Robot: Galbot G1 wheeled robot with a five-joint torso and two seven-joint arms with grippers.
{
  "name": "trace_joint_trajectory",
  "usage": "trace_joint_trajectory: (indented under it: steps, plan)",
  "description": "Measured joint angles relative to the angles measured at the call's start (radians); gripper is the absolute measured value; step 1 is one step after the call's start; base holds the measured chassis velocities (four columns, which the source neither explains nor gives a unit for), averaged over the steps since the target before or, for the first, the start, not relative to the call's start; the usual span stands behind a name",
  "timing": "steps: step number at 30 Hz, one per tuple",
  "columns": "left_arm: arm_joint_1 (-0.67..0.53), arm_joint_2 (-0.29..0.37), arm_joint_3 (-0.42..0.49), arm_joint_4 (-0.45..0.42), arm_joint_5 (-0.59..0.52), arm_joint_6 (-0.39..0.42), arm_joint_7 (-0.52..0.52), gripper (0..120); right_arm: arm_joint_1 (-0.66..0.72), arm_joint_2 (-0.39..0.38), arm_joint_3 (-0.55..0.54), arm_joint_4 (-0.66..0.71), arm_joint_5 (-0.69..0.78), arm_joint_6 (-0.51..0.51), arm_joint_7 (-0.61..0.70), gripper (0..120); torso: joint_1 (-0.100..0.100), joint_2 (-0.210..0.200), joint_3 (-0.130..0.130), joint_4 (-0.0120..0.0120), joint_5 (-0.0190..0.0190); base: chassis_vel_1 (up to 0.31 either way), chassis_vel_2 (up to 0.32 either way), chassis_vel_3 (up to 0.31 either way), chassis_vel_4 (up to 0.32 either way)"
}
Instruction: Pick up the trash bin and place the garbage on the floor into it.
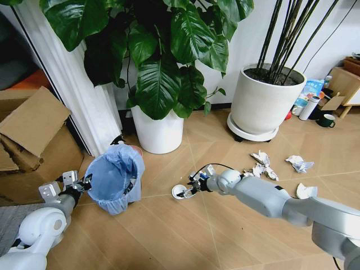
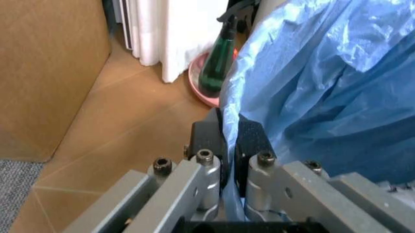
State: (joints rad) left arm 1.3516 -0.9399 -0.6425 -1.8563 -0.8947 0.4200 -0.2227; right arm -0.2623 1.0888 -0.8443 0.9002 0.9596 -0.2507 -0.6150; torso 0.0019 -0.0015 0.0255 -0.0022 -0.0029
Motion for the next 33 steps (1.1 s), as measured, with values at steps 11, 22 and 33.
trace_joint_trajectory:
  steps: [11, 22, 33]
  plan:
    - [-0.007, -0.008, 0.004, 0.008, 0.007, -0.004, 0.002, 0, -0.046, 0.057, 0.017, -0.087, -0.212, 0.029, -0.095, 100, 0.000, 0.000, 0.000, -0.0002, -0.0001, 0.000, 0.000, 0.000, 0.000]
    - [-0.016, -0.008, 0.006, 0.019, 0.008, -0.008, 0.010, 0, -0.057, 0.192, 0.068, -0.260, -0.356, 0.085, -0.117, 100, 0.000, 0.000, 0.000, -0.0001, -0.0003, 0.000, 0.000, 0.000, 0.000]
    - [-0.018, -0.001, 0.006, 0.028, 0.006, -0.014, 0.023, 0, -0.061, 0.258, 0.100, -0.353, -0.400, 0.106, -0.106, 100, 0.000, 0.000, 0.000, -0.0001, -0.0004, 0.000, 0.000, 0.000, 0.000]
